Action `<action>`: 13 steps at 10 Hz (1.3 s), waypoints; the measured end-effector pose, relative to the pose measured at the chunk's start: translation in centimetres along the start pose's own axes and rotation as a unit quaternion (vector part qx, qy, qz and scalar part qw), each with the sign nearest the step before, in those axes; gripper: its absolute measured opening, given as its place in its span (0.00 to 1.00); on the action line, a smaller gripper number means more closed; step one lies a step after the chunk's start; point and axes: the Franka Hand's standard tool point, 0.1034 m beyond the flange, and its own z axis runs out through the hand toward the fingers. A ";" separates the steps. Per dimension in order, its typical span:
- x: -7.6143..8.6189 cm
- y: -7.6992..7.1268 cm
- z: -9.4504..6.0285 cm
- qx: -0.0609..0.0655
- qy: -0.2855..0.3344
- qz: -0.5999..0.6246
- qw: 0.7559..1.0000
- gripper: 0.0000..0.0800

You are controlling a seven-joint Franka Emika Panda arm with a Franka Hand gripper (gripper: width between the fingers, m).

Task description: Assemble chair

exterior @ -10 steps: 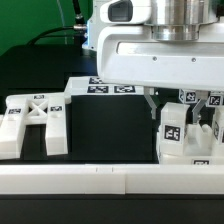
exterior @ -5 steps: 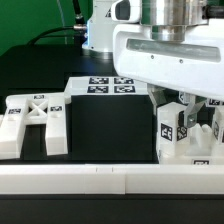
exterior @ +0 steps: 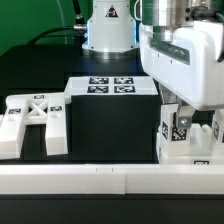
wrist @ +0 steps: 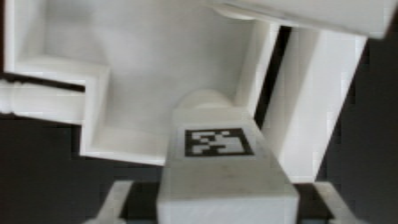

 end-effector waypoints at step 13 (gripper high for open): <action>0.1 -0.2 0.0 0.003 0.003 -0.433 0.901 0.81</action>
Offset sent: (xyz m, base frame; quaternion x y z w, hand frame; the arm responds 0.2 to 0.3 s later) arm 0.0021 -0.0020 0.0038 0.0045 -0.0097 -0.0518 0.9986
